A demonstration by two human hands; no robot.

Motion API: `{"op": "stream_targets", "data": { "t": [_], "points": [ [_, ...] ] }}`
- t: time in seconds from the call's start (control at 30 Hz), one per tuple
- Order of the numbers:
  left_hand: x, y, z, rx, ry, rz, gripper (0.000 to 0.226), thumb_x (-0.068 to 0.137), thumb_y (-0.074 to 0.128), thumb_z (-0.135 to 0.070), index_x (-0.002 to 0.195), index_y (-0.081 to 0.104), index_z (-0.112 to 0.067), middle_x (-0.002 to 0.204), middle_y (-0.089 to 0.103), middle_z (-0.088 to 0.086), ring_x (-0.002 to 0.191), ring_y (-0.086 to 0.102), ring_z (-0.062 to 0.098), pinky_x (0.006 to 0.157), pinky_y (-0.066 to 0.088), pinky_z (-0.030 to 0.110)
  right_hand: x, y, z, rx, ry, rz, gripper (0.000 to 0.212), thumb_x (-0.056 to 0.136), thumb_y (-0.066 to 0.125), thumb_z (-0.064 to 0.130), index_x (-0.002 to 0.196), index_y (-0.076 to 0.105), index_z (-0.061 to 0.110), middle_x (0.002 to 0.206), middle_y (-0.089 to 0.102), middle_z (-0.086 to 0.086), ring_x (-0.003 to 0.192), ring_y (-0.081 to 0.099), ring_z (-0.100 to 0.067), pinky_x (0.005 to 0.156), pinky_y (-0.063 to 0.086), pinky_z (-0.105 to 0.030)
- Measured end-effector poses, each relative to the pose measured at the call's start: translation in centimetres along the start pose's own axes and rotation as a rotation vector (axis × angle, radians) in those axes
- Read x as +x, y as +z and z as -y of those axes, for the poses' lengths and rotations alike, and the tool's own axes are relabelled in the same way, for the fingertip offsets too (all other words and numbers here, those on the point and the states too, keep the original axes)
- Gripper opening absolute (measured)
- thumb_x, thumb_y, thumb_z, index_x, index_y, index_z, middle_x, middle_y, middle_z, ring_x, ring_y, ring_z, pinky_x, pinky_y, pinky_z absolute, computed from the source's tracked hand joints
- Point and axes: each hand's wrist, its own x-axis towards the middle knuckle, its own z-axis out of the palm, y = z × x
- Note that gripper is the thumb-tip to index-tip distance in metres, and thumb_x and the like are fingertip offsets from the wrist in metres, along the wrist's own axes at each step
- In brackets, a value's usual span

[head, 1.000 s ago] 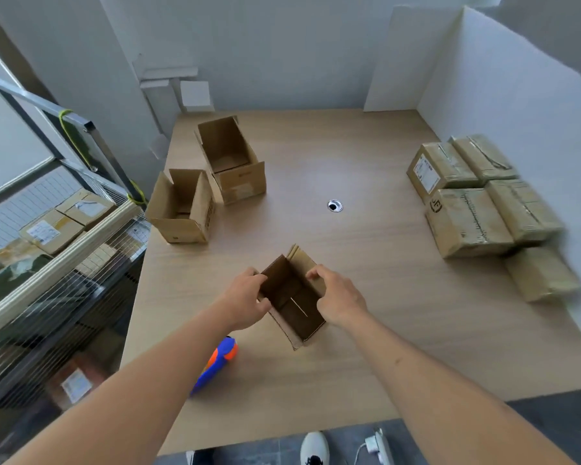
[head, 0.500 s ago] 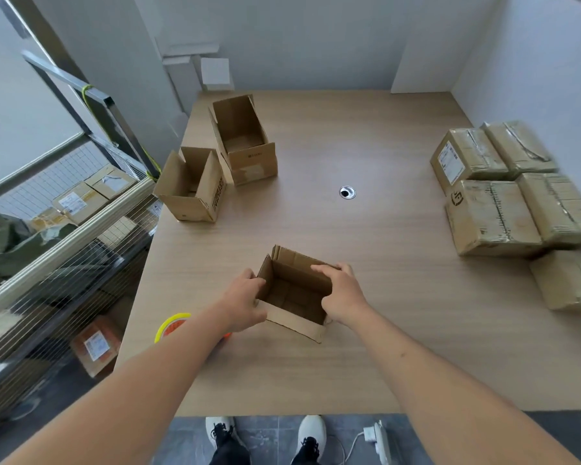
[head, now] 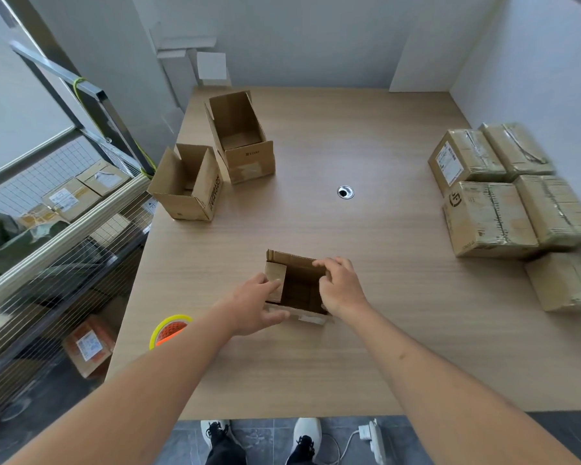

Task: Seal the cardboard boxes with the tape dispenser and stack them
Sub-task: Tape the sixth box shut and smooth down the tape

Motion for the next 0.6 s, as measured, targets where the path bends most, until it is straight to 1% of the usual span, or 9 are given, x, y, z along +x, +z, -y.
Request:
{"op": "stream_targets", "data": {
  "t": [0.03, 0.07, 0.1, 0.13, 0.27, 0.33, 0.43, 0.53, 0.6],
  "points": [
    [0.1, 0.0, 0.0, 0.007, -0.003, 0.011, 0.088, 0.087, 0.062, -0.068, 0.158, 0.032, -0.025, 0.137, 0.044, -0.003, 0.124, 0.049, 0.021, 0.104, 0.044, 0.035, 0.2, -0.1, -0.2, 0.007, -0.003, -0.021, 0.050, 0.094, 0.038, -0.003, 0.125, 0.066, 0.025, 0.142, 0.041, -0.004, 0.134, 0.044, -0.016, 0.105, 0.040, -0.023],
    [0.1, 0.0, 0.1, 0.019, -0.006, 0.020, 0.090, 0.086, 0.063, -0.069, 0.157, 0.034, -0.024, 0.138, 0.044, -0.002, 0.125, 0.048, 0.021, 0.105, 0.044, 0.036, 0.3, -0.1, -0.4, -0.001, -0.007, -0.031, 0.052, 0.093, 0.039, -0.007, 0.125, 0.066, 0.024, 0.138, 0.044, -0.003, 0.128, 0.046, -0.014, 0.099, 0.035, -0.013],
    [0.3, 0.0, 0.2, 0.035, -0.008, 0.021, 0.088, 0.086, 0.064, -0.068, 0.156, 0.036, -0.023, 0.138, 0.045, -0.002, 0.125, 0.049, 0.022, 0.105, 0.045, 0.037, 0.4, -0.2, -0.7, -0.016, -0.009, -0.033, 0.052, 0.091, 0.042, -0.010, 0.125, 0.065, 0.024, 0.135, 0.044, -0.001, 0.121, 0.047, -0.011, 0.091, 0.032, -0.006],
    [0.4, 0.1, 0.3, 0.049, -0.008, 0.014, 0.083, 0.087, 0.065, -0.065, 0.154, 0.039, -0.022, 0.137, 0.045, -0.002, 0.124, 0.049, 0.022, 0.104, 0.045, 0.037, 0.4, -0.3, -1.0, -0.028, -0.008, -0.030, 0.052, 0.090, 0.047, -0.010, 0.126, 0.064, 0.024, 0.132, 0.045, 0.000, 0.114, 0.047, -0.010, 0.086, 0.031, -0.004],
    [0.8, 0.4, 0.6, 0.034, 0.001, -0.005, 0.066, 0.093, 0.063, -0.058, 0.147, 0.049, -0.024, 0.133, 0.047, -0.004, 0.120, 0.051, 0.020, 0.102, 0.047, 0.039, 0.3, 0.0, -1.9, -0.045, -0.002, -0.035, 0.047, 0.088, 0.067, -0.001, 0.123, 0.064, 0.029, 0.123, 0.047, 0.004, 0.098, 0.051, -0.011, 0.085, 0.037, -0.016],
    [0.7, 0.5, 0.7, 0.009, 0.015, -0.016, 0.056, 0.095, 0.062, -0.054, 0.142, 0.056, -0.025, 0.130, 0.049, -0.004, 0.117, 0.052, 0.020, 0.101, 0.046, 0.038, 0.3, 0.2, -2.1, -0.039, -0.016, -0.044, 0.046, 0.086, 0.073, 0.004, 0.123, 0.064, 0.030, 0.122, 0.047, 0.006, 0.099, 0.050, -0.011, 0.087, 0.039, -0.018],
    [0.8, 0.3, 0.7, 0.010, 0.039, -0.034, 0.038, 0.099, 0.058, -0.048, 0.127, 0.068, -0.025, 0.122, 0.053, -0.004, 0.110, 0.056, 0.020, 0.096, 0.048, 0.039, 0.4, 0.1, -2.1, -0.033, -0.031, -0.050, 0.045, 0.085, 0.075, 0.007, 0.122, 0.065, 0.030, 0.122, 0.048, 0.005, 0.098, 0.051, -0.011, 0.087, 0.040, -0.019],
    [1.1, 0.3, 0.8, 0.002, 0.030, -0.058, 0.026, 0.102, 0.054, -0.036, 0.118, 0.070, -0.022, 0.114, 0.056, -0.003, 0.104, 0.058, 0.023, 0.089, 0.050, 0.039, 0.4, 0.1, -2.0, -0.047, -0.024, -0.065, 0.040, 0.080, 0.080, 0.009, 0.107, 0.062, 0.032, 0.114, 0.051, 0.006, 0.087, 0.051, -0.010, 0.074, 0.041, -0.020],
    [1.4, 0.5, 0.6, 0.015, 0.023, -0.102, 0.022, 0.102, 0.054, -0.031, 0.113, 0.068, -0.020, 0.112, 0.058, -0.001, 0.103, 0.059, 0.024, 0.087, 0.050, 0.040, 0.4, 0.1, -1.9, -0.068, -0.026, -0.111, 0.040, 0.079, 0.081, 0.011, 0.098, 0.051, 0.030, 0.105, 0.052, 0.006, 0.083, 0.051, -0.012, 0.067, 0.040, -0.023]
  ]
}}
